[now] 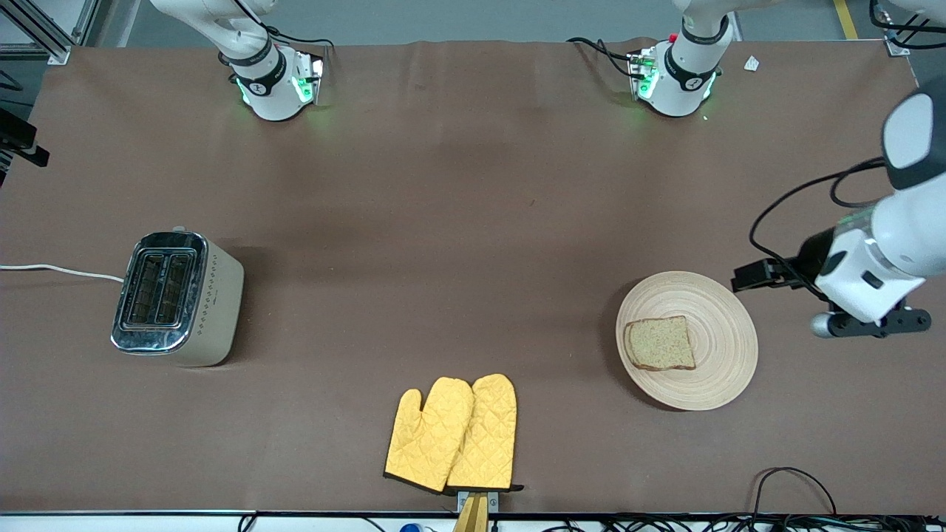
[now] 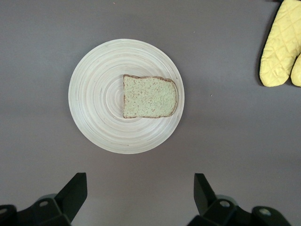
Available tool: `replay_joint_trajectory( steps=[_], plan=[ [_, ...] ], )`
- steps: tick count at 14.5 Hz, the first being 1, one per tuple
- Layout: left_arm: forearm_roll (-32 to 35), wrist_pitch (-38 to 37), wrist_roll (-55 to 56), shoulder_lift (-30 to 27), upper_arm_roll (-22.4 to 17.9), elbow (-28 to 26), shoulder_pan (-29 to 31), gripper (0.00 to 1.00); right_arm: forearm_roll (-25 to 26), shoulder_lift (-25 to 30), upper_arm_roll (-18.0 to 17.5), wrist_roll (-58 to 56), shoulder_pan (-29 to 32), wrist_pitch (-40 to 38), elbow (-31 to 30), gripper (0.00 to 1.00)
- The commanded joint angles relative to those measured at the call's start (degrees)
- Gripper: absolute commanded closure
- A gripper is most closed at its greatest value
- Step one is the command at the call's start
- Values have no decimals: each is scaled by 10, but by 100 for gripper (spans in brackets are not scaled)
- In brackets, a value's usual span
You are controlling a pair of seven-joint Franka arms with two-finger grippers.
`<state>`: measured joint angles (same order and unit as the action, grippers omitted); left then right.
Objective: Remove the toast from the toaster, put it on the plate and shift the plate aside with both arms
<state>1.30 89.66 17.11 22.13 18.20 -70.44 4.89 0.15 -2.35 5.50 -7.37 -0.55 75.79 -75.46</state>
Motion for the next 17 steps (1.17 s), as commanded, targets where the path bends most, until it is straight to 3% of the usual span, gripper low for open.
replay_joint_trajectory(
  steps=[1, 6, 11, 15, 17],
  plan=[
    [34, -20, 6, -42, -4, -17, 10, 0, -9, 2, 1, 3, -9, 3, -2, 0],
    [48, -59, 4, -98, -8, -14, 14, 0, -1, 2, 1, -5, -12, 0, -4, 0],
    [40, -119, -1, -118, -12, -12, 20, 0, 17, 2, 1, -4, -11, -2, -4, 0],
    [22, -119, -89, -168, -89, -45, -22, 0, 17, 1, 1, -4, -11, -5, -6, 0],
    [0, -107, -89, -224, -129, -121, -48, 0, 17, 1, 1, -5, -10, -6, -7, 0]
  ],
)
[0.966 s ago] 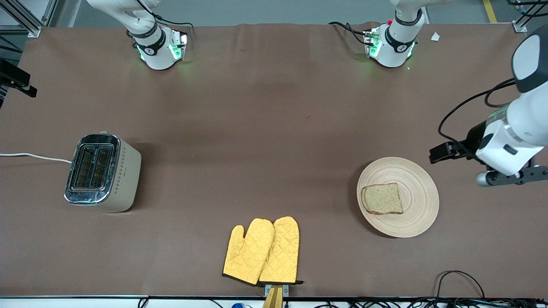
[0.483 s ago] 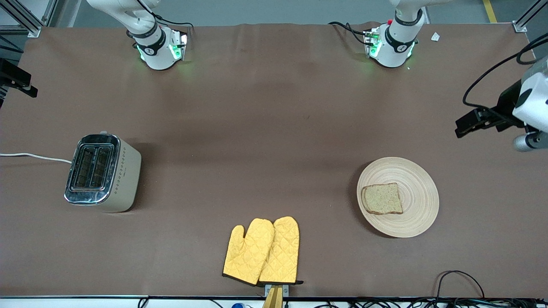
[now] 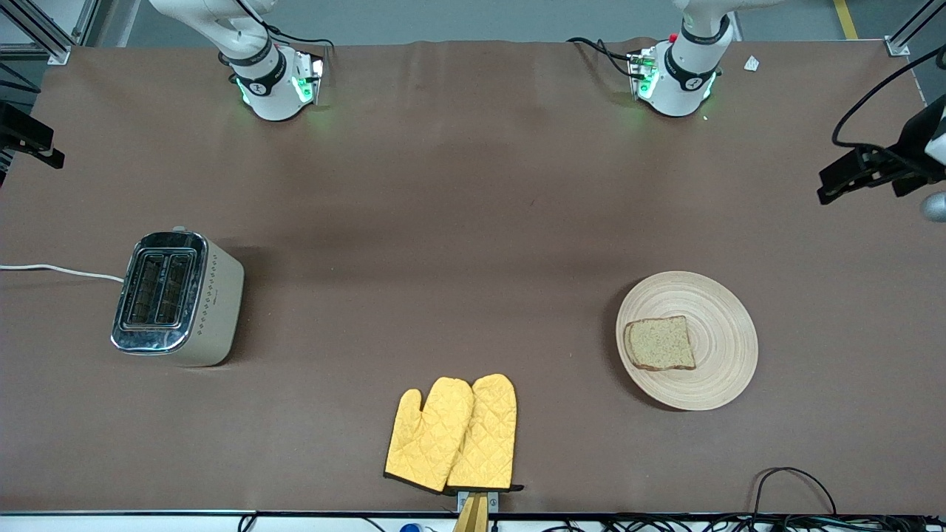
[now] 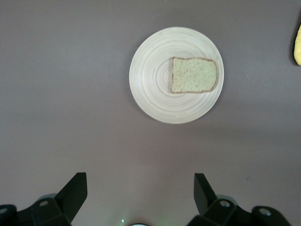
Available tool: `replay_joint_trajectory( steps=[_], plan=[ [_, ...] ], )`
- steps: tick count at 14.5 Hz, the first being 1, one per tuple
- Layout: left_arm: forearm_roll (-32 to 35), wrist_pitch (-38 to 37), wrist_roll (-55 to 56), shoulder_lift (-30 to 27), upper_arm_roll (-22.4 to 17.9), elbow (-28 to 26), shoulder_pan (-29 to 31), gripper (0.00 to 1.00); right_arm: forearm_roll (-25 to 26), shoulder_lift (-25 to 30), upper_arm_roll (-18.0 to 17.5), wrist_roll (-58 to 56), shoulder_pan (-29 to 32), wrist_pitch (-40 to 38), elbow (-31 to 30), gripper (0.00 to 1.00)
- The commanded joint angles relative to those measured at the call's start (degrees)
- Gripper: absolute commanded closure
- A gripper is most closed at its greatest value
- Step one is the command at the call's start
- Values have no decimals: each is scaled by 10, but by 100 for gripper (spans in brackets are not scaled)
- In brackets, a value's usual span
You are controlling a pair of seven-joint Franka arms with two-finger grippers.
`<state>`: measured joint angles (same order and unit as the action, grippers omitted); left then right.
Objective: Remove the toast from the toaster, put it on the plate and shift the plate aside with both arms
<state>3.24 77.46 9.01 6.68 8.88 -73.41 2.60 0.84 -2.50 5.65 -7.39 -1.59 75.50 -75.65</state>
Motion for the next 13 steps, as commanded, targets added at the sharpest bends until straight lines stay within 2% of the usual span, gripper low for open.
replay_joint_trajectory(
  steps=[1, 5, 13],
  plan=[
    [-18, 36, -10, -91, -37, -122, -26, 0, 10, 3, 0, -5, -1, -3, -5, 0],
    [-19, 42, -14, -111, -40, -150, -29, 0, 10, 3, 0, -4, -1, -1, -5, 0],
    [-11, 39, -36, -82, -33, -112, -31, 0, 9, 3, 0, -4, -3, 3, -4, 0]
  ],
)
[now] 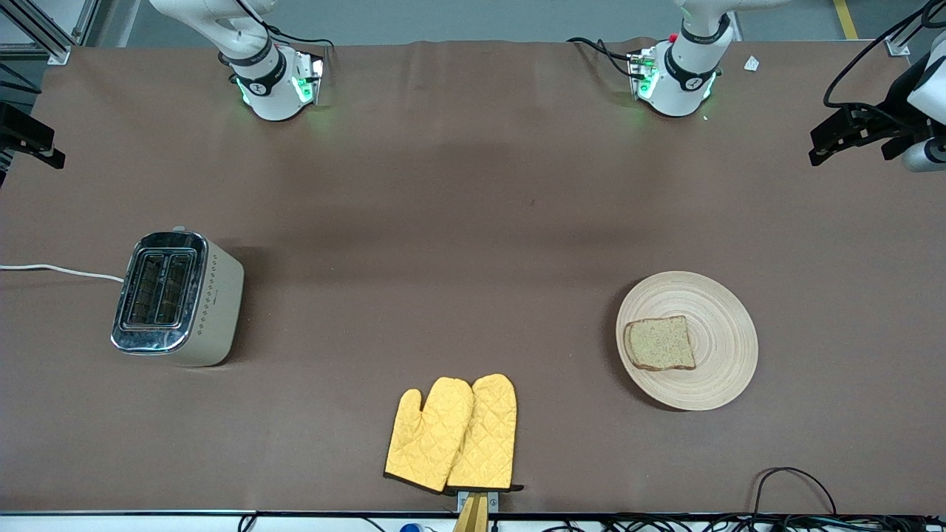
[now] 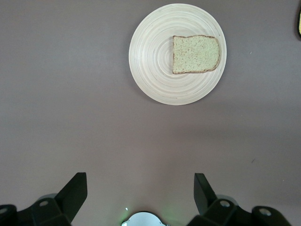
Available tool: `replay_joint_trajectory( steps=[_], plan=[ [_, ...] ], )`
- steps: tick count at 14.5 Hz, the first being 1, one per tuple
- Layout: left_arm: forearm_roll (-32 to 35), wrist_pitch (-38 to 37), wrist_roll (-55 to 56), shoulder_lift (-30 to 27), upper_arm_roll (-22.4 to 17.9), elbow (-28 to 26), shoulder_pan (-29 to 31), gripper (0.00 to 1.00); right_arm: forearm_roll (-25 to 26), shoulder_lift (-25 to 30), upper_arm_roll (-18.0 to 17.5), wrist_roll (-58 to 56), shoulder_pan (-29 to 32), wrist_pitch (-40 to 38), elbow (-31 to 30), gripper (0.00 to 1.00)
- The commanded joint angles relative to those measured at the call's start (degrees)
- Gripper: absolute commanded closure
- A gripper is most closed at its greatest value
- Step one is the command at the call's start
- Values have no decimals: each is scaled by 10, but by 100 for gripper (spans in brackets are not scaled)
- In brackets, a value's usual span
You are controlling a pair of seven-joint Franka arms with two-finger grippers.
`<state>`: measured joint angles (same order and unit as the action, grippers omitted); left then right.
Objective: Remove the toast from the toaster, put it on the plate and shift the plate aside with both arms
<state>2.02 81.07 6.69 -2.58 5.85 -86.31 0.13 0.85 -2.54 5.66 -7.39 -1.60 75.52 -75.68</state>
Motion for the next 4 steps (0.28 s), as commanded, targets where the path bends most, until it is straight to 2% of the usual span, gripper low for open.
replay_joint_trajectory(
  steps=[1, 4],
  plan=[
    [1, 3, -18, 17, -3, 24, -5, 0, 9, 3, 0, -4, -2, 2, -3, 0],
    [-2, 3, -20, 29, -7, 34, 2, 0, 9, 3, 0, -4, -2, 1, -3, 0]
  ],
)
